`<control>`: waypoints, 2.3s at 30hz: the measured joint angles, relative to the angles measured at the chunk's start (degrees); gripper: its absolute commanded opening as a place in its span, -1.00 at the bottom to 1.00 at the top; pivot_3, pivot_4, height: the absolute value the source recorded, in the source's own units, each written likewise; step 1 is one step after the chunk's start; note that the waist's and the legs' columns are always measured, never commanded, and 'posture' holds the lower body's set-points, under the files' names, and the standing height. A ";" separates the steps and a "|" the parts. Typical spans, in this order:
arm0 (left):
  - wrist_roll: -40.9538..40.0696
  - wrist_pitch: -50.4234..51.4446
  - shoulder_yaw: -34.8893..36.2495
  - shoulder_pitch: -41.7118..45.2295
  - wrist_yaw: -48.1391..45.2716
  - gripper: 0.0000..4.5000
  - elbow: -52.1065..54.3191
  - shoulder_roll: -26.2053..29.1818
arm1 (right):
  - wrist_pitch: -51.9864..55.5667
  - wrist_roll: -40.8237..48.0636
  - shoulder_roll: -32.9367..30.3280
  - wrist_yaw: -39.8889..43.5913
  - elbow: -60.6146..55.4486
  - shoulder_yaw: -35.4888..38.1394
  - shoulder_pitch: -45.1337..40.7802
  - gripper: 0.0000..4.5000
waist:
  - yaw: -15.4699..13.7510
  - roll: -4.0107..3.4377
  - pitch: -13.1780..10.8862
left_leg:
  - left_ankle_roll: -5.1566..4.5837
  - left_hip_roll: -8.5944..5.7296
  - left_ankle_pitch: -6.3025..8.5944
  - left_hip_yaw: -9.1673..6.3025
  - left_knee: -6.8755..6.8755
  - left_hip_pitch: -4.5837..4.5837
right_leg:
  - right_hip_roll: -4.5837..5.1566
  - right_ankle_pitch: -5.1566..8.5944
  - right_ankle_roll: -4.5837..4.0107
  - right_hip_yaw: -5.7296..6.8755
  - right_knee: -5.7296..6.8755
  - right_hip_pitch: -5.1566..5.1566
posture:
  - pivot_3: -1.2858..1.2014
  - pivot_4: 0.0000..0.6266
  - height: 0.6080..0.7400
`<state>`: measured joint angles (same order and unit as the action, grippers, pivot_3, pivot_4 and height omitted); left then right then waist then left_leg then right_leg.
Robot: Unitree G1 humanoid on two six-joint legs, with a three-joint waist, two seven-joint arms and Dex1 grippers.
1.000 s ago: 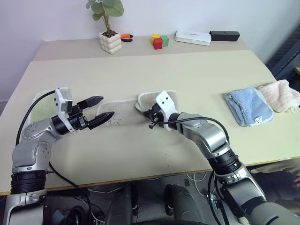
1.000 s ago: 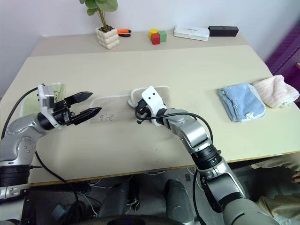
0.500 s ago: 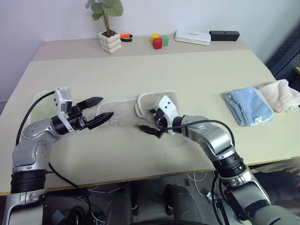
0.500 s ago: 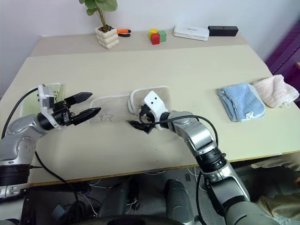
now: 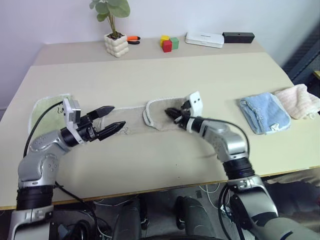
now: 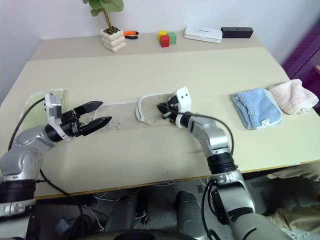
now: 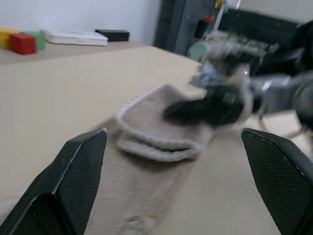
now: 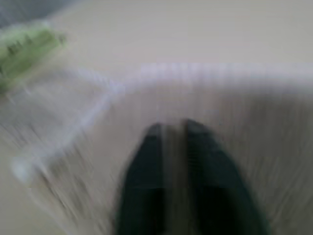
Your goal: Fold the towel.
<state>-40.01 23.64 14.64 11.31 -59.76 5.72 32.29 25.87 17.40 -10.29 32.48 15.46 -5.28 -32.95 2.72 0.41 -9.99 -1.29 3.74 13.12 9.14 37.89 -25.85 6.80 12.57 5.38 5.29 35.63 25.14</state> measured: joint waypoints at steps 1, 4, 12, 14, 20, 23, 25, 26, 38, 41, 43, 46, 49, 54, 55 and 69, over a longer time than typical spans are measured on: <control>-1.19 1.29 -0.27 -1.35 0.96 1.00 1.96 -0.96 | -1.51 -0.92 0.35 -0.09 0.80 -0.50 0.21 -0.99 | -0.04 0.00 0.00 | 0.02 0.00 -0.01 -0.01 0.01 0.00 | 0.00 0.00 0.00 0.00 0.07 0.00 | 0.03 -0.52 1.00; -5.26 5.52 -0.14 -6.00 4.71 1.00 7.41 -2.46 | -5.76 -3.68 0.86 -1.12 2.90 -1.13 0.23 -0.99 | -0.17 0.02 0.01 | 0.06 0.01 -0.03 -0.06 0.02 0.12 | 0.00 0.02 -0.01 -0.01 0.25 -0.01 | 0.03 -0.52 1.00; -13.39 14.42 3.39 -13.93 15.66 1.00 13.17 -3.42 | -11.60 -8.29 -0.45 1.47 4.43 -3.76 0.79 -0.44 | -0.25 0.03 0.02 | -0.17 0.08 0.14 -0.21 0.01 0.27 | 0.01 0.10 -0.16 0.00 0.29 -0.12 | 0.03 -0.52 1.00; -17.43 16.96 5.14 -14.13 19.43 1.00 13.15 -4.90 | -11.63 -8.29 -0.71 2.06 4.40 -3.66 0.53 0.05 | -0.29 0.04 0.02 | -0.17 0.09 0.14 -0.25 0.02 0.26 | 0.02 0.10 -0.16 0.00 0.29 -0.13 | 0.03 -0.52 1.00; -27.37 21.15 8.37 -18.42 30.04 1.00 15.29 -8.46 | -11.68 -8.09 -2.88 3.55 1.48 -2.53 -2.54 0.98 | -0.22 0.01 0.01 | -0.17 0.07 0.15 -0.25 0.01 0.26 | 0.04 0.08 -0.14 0.00 0.30 -0.12 | 0.03 -0.52 1.00; -32.20 21.26 10.66 -21.58 35.95 1.00 16.14 -10.49 | -11.60 -7.28 -4.86 4.96 -0.37 -0.81 -4.24 0.98 | -0.33 0.02 0.01 | -0.15 0.08 0.19 -0.27 0.01 0.26 | 0.04 0.12 -0.21 0.00 0.28 -0.13 | 0.03 -0.52 1.00; -35.47 21.52 11.45 -23.66 39.40 1.00 16.57 -11.55 | -11.10 -6.91 -6.05 5.59 -1.02 0.27 -4.60 0.98 | -0.39 0.02 0.01 | -0.11 0.07 0.24 -0.30 0.01 0.26 | 0.05 0.13 -0.22 0.00 0.25 -0.15 | 0.03 -0.52 1.00; -37.14 21.55 11.61 -24.64 41.27 1.00 16.79 -12.32 | -10.75 -6.88 -6.70 6.13 -1.17 0.28 -4.62 0.98 | -0.38 0.02 0.01 | -0.10 0.07 0.25 -0.29 0.01 0.26 | 0.06 0.14 -0.23 0.00 0.22 -0.15 | 0.03 -0.52 1.00; -44.24 14.88 11.74 -22.42 57.55 1.00 14.40 -21.32 | -4.28 0.49 -13.15 18.31 -11.23 1.08 -3.12 0.98 | -0.75 0.03 0.02 | -0.13 0.06 0.31 -0.35 0.01 0.30 | 0.05 0.11 -0.33 0.03 -0.13 -0.34 | 0.03 -0.52 1.00; -44.52 13.33 11.65 -20.29 59.88 1.00 13.20 -21.82 | -3.77 1.97 -14.35 20.10 -12.98 1.40 -2.84 0.98 | -0.86 -0.01 0.04 | -0.14 0.06 0.31 -0.34 0.01 0.32 | 0.05 0.11 -0.33 0.04 -0.15 -0.36 | 0.03 -0.52 1.00; -44.49 13.13 11.43 -18.97 60.51 1.00 12.31 -21.74 | -3.60 3.83 -15.21 21.74 -15.15 1.98 -2.81 0.98 | -0.93 0.00 0.04 | -0.15 0.06 0.31 -0.34 0.01 0.33 | 0.03 0.11 -0.33 0.05 -0.17 -0.37 | 0.03 -0.52 1.00; -44.68 13.33 10.70 -17.30 61.49 1.00 11.14 -21.81 | -3.62 4.47 -16.22 22.73 -16.35 2.56 -2.85 0.98 | -1.58 0.00 0.05 | -0.15 0.06 0.32 -0.33 0.02 0.43 | 0.03 0.10 -0.34 0.05 -0.22 -0.46 | 0.03 -0.52 1.00; -46.04 13.44 10.41 -15.49 62.45 0.89 9.42 -23.07 | -3.62 4.41 -16.25 22.39 -16.37 2.55 -2.86 0.99 | -2.18 -0.11 0.11 | -0.16 0.05 0.34 -0.35 0.03 0.44 | 0.05 0.08 -0.39 0.06 -0.30 -0.45 | 0.03 -0.52 1.00; -46.79 13.73 10.18 -10.60 66.58 -0.06 3.89 -23.63 | -3.62 4.03 -16.53 21.32 -17.03 2.52 -2.81 1.00 | -2.51 -0.16 0.14 | -0.18 0.05 0.35 -0.42 0.06 0.43 | 0.06 0.05 -0.42 0.14 -0.38 -0.44 | 0.03 -0.52 1.00; -46.75 13.82 9.95 -9.61 67.57 -0.31 3.09 -23.61 | -3.62 3.94 -16.72 21.20 -17.30 2.51 -2.80 1.00 | -2.55 -0.16 0.14 | -0.19 0.05 0.35 -0.42 0.06 0.41 | 0.06 0.05 -0.42 0.14 -0.39 -0.55 | 0.03 -0.52 1.00; -46.50 15.82 8.04 -1.56 71.27 -0.97 1.84 -22.32 | -5.87 5.42 -22.62 24.10 -17.45 5.76 1.59 1.00 | -3.42 -0.04 0.06 | -0.27 -0.03 0.37 -0.48 0.11 0.25 | 0.06 0.03 -0.43 0.22 -0.50 -0.59 | 0.03 -0.52 1.00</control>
<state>-86.51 39.45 22.67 9.75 11.51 7.56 9.97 20.00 22.82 -32.91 56.58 -1.99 0.48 -31.36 -0.69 0.37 -9.93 -1.56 3.71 13.49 8.66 38.01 -25.60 6.85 12.60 4.95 5.51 35.13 24.56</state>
